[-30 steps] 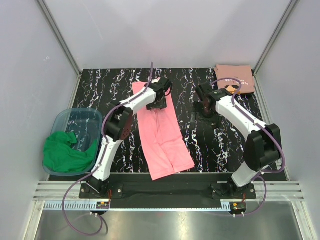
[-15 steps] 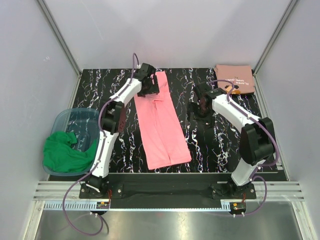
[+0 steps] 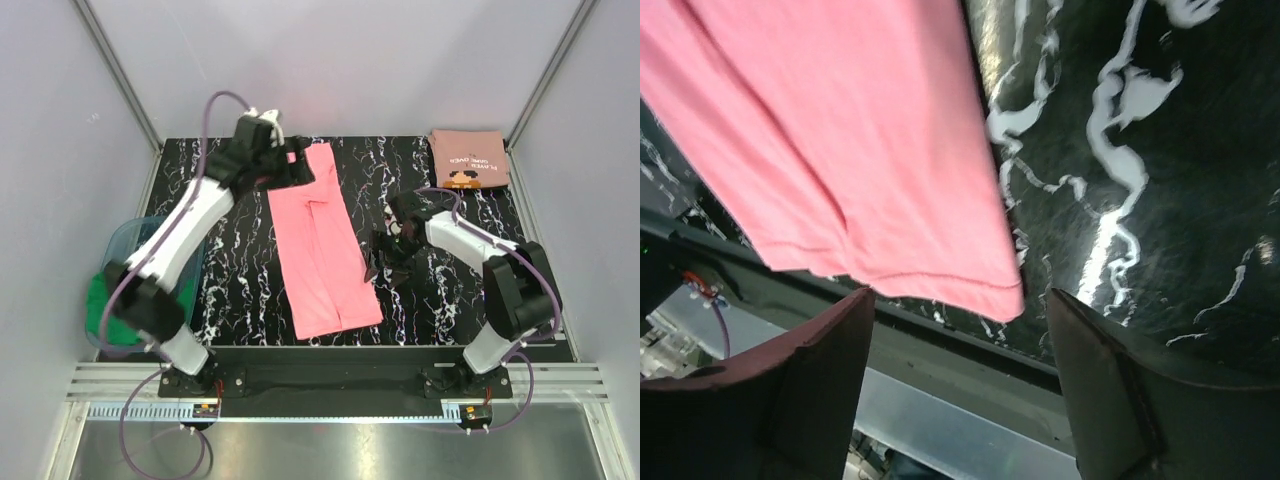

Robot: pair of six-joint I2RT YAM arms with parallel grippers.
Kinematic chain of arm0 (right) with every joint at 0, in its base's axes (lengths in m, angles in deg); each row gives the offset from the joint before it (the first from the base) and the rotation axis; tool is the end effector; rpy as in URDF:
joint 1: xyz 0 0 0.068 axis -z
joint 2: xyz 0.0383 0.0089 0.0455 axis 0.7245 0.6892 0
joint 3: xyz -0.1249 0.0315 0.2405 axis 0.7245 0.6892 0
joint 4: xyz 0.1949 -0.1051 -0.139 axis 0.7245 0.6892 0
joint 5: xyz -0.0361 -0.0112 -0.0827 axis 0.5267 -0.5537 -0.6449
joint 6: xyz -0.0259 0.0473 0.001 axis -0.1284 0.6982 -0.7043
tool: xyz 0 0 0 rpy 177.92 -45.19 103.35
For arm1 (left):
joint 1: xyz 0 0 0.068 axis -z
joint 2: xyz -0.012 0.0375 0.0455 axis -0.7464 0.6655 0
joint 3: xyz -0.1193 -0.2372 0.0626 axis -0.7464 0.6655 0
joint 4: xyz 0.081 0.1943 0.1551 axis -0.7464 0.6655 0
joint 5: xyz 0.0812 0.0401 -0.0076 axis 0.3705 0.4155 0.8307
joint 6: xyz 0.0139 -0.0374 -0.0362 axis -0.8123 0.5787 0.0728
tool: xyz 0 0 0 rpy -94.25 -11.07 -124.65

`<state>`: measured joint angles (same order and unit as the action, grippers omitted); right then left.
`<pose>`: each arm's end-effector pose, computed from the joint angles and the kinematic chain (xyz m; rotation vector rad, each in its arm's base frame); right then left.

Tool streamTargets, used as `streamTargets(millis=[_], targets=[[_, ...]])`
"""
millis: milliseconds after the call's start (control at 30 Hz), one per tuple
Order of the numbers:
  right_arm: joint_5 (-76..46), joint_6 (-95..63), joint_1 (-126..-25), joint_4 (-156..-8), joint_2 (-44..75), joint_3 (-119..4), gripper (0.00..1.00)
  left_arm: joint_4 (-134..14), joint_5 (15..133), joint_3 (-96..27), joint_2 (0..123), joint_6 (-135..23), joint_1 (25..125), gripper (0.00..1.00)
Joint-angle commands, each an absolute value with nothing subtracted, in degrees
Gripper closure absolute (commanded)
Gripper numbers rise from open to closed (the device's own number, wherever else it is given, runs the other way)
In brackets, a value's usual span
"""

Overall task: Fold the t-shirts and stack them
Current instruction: Fold the tshirt

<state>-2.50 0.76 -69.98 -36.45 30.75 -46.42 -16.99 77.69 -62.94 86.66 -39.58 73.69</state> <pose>0.2809 0.1359 0.1938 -0.0609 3.0290 0.6249 0.3557 -0.1722 0.3639 -0.0061 2.3441 -0.5720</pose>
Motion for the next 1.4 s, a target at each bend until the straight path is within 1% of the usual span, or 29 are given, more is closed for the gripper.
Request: streamTargets(millis=[0,67,100,133,167,200,233,267,300,400,433,467,500,533,567,667,700,833,933,967,1000,1100,1167,1300,1367], targets=[[3.3,1.3,-73.2,-42.2,23.7,-43.5,0.25,-15.5,72.5,-45.9,73.2,-36.2,73.4,0.19],[3.0,2.5,-75.3,-43.2,21.2,-41.7,0.29,-17.4,68.6,-36.0,67.4,-32.9,73.6,0.23],[3.3,3.9,-76.0,-43.5,20.7,-41.2,0.32,-18.1,65.4,-27.3,62.1,-31.7,73.6,0.26],[3.7,4.7,-77.6,-44.3,20.2,-39.8,0.34,-19.3,64.1,-23.6,60.0,-30.3,74.1,0.30],[3.7,6.2,-78.2,-44.6,19.2,-39.0,0.35,-20.0,63.0,-20.5,57.5,-28.7,74.7,0.30],[3.5,7.1,-78.7,-45.3,17.7,-37.0,0.32,-20.7,62.7,-15.2,53.7,-27.3,76.3,0.27],[3.5,7.1,-78.8,-45.6,17.7,-35.8,0.32,-20.9,63.1,-13.4,51.9,-27.2,77.1,0.24],[3.3,7.2,-78.8,-45.8,16.0,-34.8,0.27,-21.5,63.2,-11.1,50.3,-24.8,77.7,0.22],[1.5,7.1,-78.8,-45.2,15.2,-34.0,0.25,-23.8,61.9,-6.9,49.1,-23.1,78.0,0.20],[-1.0,5.5,-78.7,-43.4,13.4,-32.4,0.20,-29.2,59.4,-0.1,45.2,-14.9,78.2,0.20],[-1.7,5.3,-78.6,-42.8,13.0,-32.0,0.20,-29.4,60.0,3.0,43.8,-13.3,78.7,0.21],[-2.0,5.4,-78.4,-42.7,12.8,-31.7,0.21,-29.1,60.8,4.1,43.2,-10.8,78.8,0.25],[-1.6,5.5,-78.2,-43.2,12.7,-31.1,0.24,-27.7,62.5,5.3,42.6,-9.6,78.9,0.26],[-1.5,5.5,-78.1,-43.4,12.6,-30.3,0.24,-26.9,63.5,6.9,41.5,-8.4,79.0,0.27],[-1.7,6.4,-77.5,-43.5,12.4,-29.8,0.26,-26.8,63.8,8.2,41.0,-6.0,79.0,0.32],[0.3,9.3,-75.7,-45.9,11.3,-26.0,0.33,-28.4,63.8,10.9,40.2,-2.3,79.6,0.35],[2.5,9.8,-74.3,-47.6,10.8,-25.0,0.35,-29.0,63.9,11.2,40.7,-1.9,80.2,0.37],[3.9,11.6,-71.9,-49.8,9.5,-20.4,0.46,-29.7,64.5,11.9,44.5,1.0,82.7,0.42],[4.7,11.9,-70.8,-50.4,10.4,-19.0,0.50,-31.6,64.0,12.9,47.7,3.9,83.6,0.45],[4.8,12.0,-70.6,-50.4,10.6,-18.9,0.56,-32.9,63.8,13.1,48.2,5.1,84.2,0.48],[4.2,12.2,-70.5,-50.4,10.6,-18.7,0.59,-33.0,63.9,12.3,50.0,5.1,84.9,0.52],[3.4,12.3,-69.6,-49.8,10.2,-18.7,0.60,-30.1,64.8,10.4,51.4,4.8,86.6,0.53],[3.0,12.0,-69.2,-49.5,10.4,-18.8,0.60,-29.4,65.2,10.8,51.1,6.5,87.1,0.52],[3.1,11.4,-68.8,-49.1,10.8,-19.1,0.59,-35.4,65.2,13.5,51.2,10.6,88.1,0.51],[3.1,11.6,-68.9,-49.2,10.4,-19.1,0.59,-33.8,66.3,12.2,52.9,10.1,88.8,0.51]])
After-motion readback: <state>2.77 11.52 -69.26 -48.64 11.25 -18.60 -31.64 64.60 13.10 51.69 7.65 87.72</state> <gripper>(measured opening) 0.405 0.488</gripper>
